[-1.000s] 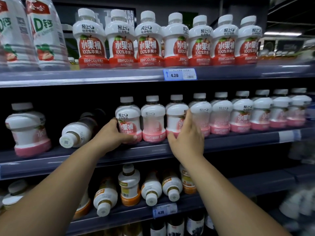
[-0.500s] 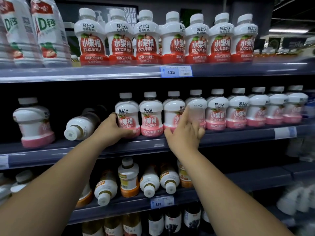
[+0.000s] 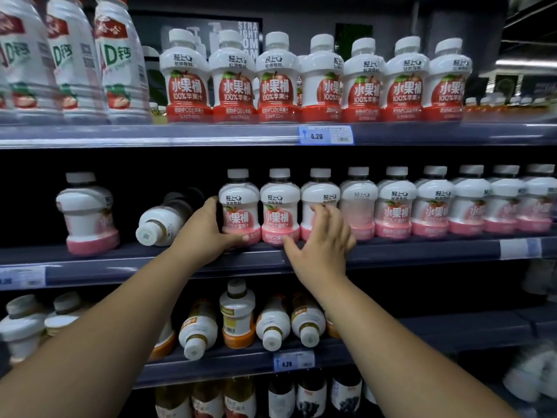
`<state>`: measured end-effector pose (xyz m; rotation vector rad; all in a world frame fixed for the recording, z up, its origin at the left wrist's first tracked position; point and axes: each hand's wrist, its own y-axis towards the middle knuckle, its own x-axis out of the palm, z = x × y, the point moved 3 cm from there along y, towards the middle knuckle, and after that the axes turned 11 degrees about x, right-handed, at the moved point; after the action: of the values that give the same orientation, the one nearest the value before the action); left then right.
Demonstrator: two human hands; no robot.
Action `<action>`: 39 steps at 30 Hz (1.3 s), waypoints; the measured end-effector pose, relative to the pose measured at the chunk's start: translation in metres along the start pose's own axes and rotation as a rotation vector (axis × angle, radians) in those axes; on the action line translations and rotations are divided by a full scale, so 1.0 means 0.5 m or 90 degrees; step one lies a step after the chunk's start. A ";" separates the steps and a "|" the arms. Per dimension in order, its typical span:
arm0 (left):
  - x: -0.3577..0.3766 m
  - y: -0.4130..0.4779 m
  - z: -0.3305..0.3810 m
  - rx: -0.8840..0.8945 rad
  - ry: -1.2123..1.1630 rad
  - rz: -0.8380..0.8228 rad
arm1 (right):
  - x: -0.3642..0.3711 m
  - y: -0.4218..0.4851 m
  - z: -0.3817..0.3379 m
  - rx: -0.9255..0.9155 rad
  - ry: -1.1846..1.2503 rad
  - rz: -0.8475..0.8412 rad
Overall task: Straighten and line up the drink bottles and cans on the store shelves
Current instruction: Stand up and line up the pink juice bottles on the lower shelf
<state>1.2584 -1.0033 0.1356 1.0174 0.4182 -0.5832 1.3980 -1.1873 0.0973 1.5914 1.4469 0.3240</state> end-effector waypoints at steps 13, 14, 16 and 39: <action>-0.218 -0.129 -0.091 0.115 0.128 0.154 | 0.112 -0.071 -0.291 -0.240 0.130 -0.186; -0.236 -0.137 -0.108 0.111 0.133 0.154 | 0.129 -0.074 -0.313 -0.246 0.110 -0.202; -0.269 -0.148 -0.138 0.097 0.156 0.152 | 0.160 -0.078 -0.350 -0.253 0.072 -0.235; -0.347 -0.110 -0.300 -0.066 0.081 0.187 | 0.205 -0.003 -0.487 -0.018 0.275 -0.310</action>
<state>1.0805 -0.8485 0.1289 0.9972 0.3972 -0.2313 1.2500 -0.9881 0.1876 1.1329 2.0913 0.4122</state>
